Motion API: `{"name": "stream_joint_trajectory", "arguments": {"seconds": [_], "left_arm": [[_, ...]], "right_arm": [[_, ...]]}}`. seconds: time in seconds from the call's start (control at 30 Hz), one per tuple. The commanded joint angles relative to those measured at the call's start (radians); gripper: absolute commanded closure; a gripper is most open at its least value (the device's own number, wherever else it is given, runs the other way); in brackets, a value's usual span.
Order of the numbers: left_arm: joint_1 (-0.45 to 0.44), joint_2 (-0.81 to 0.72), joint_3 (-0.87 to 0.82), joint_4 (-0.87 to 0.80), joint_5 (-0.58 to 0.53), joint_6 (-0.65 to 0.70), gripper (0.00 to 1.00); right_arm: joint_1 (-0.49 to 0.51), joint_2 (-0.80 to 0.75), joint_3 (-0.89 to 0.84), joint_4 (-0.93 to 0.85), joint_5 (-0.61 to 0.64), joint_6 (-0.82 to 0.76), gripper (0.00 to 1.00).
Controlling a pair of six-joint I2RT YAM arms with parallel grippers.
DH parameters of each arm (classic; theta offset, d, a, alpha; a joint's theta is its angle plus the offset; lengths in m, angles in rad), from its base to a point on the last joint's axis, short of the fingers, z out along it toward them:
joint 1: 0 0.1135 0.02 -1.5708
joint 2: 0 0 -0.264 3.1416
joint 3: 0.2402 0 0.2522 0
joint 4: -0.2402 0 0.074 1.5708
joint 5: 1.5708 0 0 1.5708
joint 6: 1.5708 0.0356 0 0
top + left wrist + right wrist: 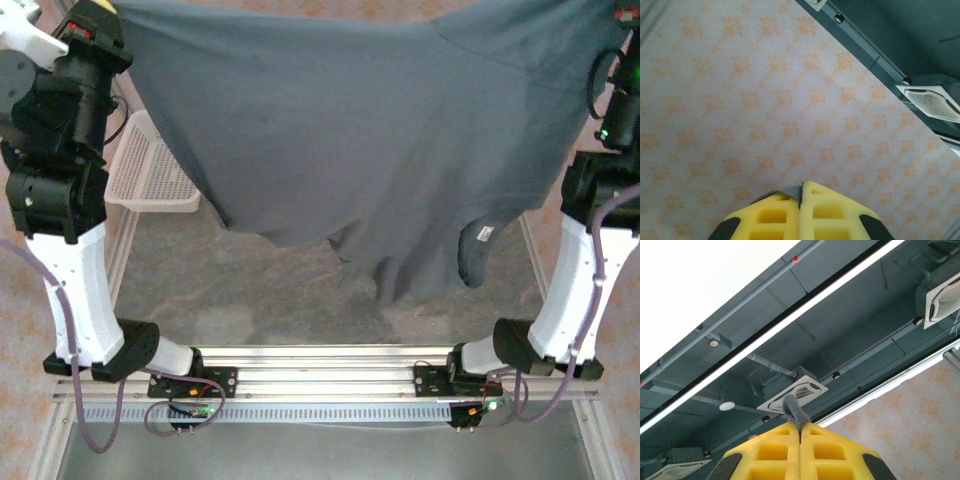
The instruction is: Fold the inside-out t-shirt
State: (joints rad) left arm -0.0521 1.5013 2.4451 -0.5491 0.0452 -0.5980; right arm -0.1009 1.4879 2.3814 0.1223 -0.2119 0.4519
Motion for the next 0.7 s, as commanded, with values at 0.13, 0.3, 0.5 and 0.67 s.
{"name": "stream_joint_trajectory", "arguments": {"seconds": [0.13,0.3,0.5,0.67], "left_arm": [[0.006,0.358,0.291,0.018,0.049,-0.02,1.0],[0.015,0.477,0.483,0.099,0.035,-0.05,1.0],[0.02,0.374,0.368,0.173,0.042,-0.055,1.0],[0.02,0.346,0.335,0.077,0.164,-0.047,1.0]], "right_arm": [[-0.003,0.436,0.426,0.025,-0.02,0.078,1.0],[-0.003,0.505,0.536,0.136,0.128,0.106,1.0],[-0.003,0.435,0.527,0.084,0.071,0.109,1.0],[-0.003,0.389,0.488,-0.077,-0.046,0.181,1.0]]}}
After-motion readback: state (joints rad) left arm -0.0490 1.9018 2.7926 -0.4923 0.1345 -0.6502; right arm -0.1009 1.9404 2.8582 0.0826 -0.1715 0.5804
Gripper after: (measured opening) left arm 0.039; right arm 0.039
